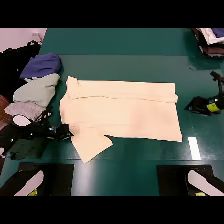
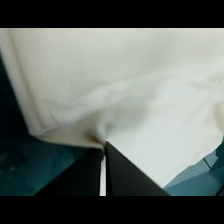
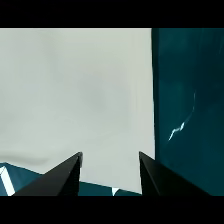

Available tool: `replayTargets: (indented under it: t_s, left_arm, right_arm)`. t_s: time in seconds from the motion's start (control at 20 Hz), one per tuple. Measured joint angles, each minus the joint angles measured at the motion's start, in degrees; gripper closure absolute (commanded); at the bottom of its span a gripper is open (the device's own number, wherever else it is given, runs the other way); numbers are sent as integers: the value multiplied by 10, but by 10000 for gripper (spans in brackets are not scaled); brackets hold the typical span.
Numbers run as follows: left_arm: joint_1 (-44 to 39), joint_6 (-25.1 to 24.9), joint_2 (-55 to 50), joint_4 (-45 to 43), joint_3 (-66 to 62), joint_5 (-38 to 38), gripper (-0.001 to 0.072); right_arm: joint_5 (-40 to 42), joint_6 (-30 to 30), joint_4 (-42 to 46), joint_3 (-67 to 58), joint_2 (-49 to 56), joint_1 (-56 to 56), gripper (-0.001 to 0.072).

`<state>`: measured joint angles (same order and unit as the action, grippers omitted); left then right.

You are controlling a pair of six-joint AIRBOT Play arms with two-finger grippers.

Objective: Fold the shirts.

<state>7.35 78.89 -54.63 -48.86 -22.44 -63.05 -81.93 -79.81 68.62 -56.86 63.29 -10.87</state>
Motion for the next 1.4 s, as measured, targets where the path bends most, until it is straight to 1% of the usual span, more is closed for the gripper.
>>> replayTargets:
  t_s: [0.1, 0.15, 0.25, 0.35, 0.45, 0.5, 0.6, 0.7, 0.75, 0.8, 0.85, 0.95, 1.1, 1.25, 1.4]
  left_arm:
    - [0, -10, 0, 7, -3, -2, 687]
    - [0, -15, 0, 8, -6, -3, 687]
    - [0, -25, 0, 11, -14, -9, 687]
    - [0, -32, 0, 12, -19, -11, 687]
    - [0, -37, 0, 13, -22, -13, 687]
    - [0, -38, 0, 13, -23, -14, 687]
    - [0, -40, 0, 13, -24, -14, 686]
    - [0, -42, 0, 13, -25, -13, 687]
    - [0, -42, 0, 13, -25, -13, 687]
    - [0, -42, 0, 12, -25, -17, 688]
    - [0, -43, 2, 10, -26, -22, 689]
    - [0, -40, 22, -10, -26, -40, 690]
    - [0, -8, 84, -49, -26, -81, 689]
    - [0, 31, 167, -67, -26, -148, 688]
    - [0, 71, 244, -69, -44, -217, 689]
  right_arm:
    - [-8, 2, 3, 44, -14, -31, 285]
    - [-9, 3, 5, 70, -22, -51, 187]
    - [-14, 6, 11, 129, -32, -102, 182]
    - [-14, 12, 3, 183, -32, -150, 208]
    - [-6, 26, -22, 229, -23, -184, 215]
    - [3, 32, -38, 245, -17, -191, 264]
    - [16, 40, -66, 265, -3, -191, 285]
    - [28, 46, -85, 271, 12, -170, 506]
    - [36, 48, -85, 270, 19, -156, 590]
    - [42, 50, -86, 268, 22, -143, 670]
    - [49, 50, -85, 264, 23, -130, 696]
    - [44, 51, -71, 253, 13, -105, 696]
    - [14, 43, -23, 237, -30, -78, 696]
    - [-32, 37, 24, 230, -100, -73, 696]
    - [-67, 27, 47, 219, -169, -83, 696]
